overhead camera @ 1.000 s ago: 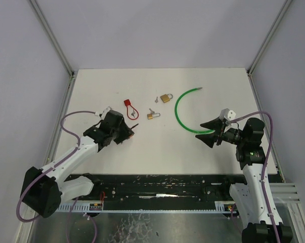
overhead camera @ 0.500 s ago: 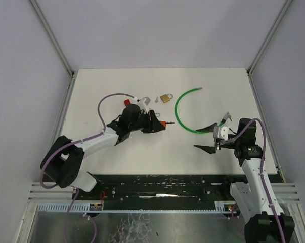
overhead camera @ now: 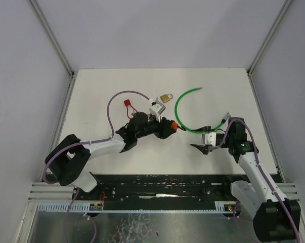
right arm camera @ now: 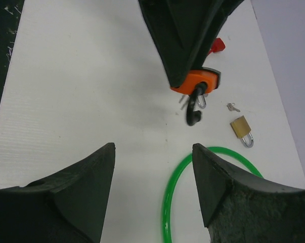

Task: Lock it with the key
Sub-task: Pick up the lock from the center of the board.

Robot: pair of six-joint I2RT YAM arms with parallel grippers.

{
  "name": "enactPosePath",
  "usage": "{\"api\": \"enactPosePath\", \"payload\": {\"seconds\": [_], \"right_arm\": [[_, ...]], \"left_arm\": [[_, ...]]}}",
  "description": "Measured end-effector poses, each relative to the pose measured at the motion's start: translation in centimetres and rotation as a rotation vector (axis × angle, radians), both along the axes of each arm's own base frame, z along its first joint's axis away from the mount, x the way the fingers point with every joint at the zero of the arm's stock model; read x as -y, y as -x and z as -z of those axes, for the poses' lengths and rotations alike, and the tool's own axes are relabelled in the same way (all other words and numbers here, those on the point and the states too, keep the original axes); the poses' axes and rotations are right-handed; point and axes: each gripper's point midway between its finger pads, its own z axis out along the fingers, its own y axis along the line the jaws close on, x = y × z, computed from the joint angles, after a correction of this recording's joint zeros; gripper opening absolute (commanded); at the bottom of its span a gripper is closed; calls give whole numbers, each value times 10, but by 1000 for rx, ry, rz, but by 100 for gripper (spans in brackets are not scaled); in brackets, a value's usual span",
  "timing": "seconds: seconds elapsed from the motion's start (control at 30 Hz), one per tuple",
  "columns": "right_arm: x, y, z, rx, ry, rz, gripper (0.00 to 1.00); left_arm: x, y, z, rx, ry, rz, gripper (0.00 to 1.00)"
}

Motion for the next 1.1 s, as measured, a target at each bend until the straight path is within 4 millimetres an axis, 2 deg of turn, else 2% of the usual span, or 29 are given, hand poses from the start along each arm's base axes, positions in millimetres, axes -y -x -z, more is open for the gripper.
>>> {"api": "enactPosePath", "payload": {"seconds": [0.2,0.27,0.37,0.67,1.0,1.1], "right_arm": [[2,-4,5,36,4,35,64],[2,-5,6,45,-1,45,62],[1,-4,6,60,-9,47,57],[-9,3,14,34,-15,19,51],[-20,-8,30,-7,1,80,37],[-22,-10,31,-1,1,89,27]], "left_arm": [[7,30,24,102,-82,23,0],[10,34,27,121,-99,24,0],[9,30,25,151,-111,-3,0],[7,22,26,192,-150,-69,0],[13,22,26,217,-167,-71,0],[13,22,27,220,-172,-72,0]]}}
